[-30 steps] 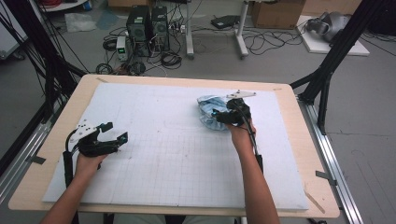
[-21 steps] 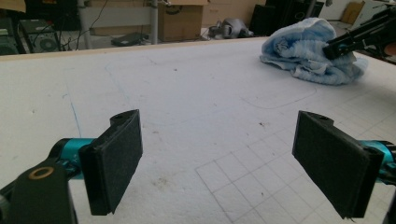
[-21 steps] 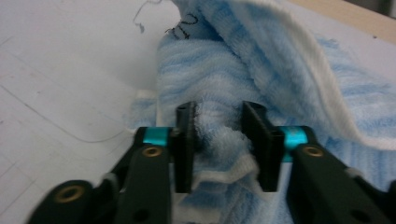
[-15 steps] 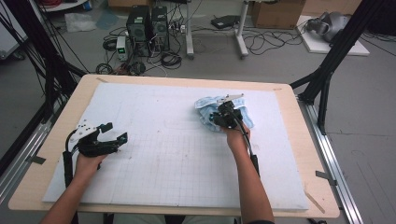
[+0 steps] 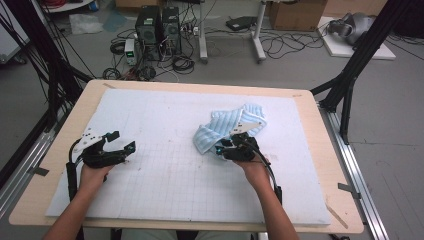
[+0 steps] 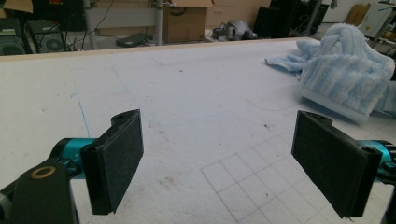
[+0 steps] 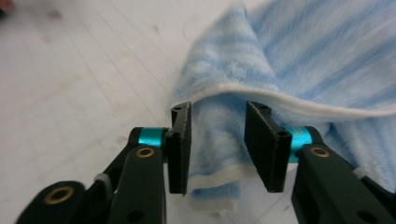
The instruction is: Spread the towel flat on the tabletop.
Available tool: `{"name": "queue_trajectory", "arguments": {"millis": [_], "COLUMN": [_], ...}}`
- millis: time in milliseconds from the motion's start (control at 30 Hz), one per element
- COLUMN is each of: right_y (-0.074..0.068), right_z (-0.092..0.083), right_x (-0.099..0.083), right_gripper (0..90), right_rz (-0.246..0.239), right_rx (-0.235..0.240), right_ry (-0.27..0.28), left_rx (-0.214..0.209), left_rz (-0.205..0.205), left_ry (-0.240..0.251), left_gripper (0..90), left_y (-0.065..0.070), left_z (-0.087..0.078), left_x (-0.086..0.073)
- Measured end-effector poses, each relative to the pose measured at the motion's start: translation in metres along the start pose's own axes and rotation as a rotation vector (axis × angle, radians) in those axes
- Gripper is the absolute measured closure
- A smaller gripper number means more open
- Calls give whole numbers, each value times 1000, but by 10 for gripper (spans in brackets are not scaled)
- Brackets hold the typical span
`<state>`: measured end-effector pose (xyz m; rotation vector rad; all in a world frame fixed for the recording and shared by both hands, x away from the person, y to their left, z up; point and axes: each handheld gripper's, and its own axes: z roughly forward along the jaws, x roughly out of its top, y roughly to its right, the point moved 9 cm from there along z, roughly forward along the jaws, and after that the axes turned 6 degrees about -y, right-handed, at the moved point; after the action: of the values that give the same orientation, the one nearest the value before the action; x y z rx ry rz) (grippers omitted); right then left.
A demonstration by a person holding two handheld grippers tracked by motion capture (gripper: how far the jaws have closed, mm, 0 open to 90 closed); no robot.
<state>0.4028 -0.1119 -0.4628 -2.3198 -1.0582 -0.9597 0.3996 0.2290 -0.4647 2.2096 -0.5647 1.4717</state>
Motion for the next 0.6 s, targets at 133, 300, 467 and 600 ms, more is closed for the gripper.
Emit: {"name": "queue_trajectory", "arguments": {"millis": [133,300,467,600], "right_y": [8,19,11,16], "right_z": [-23,-12,25,40], "right_x": [16,23,23,8], "right_gripper": [453,349,351,765], "right_rz": [32,77,34,61], "right_rx": [-80,-142,-142,-100], "right_ry": [113,115,28,-77], "left_rx": [-1,-2,-2,-2], "left_rz": [-2,0,-2,-4], "left_ry": [3,2,-1,0], "left_gripper": [172,173,174,174], "left_y": [1,1,1,0], "left_z": [1,2,2,1], "left_x": [0,0,0,0]}}
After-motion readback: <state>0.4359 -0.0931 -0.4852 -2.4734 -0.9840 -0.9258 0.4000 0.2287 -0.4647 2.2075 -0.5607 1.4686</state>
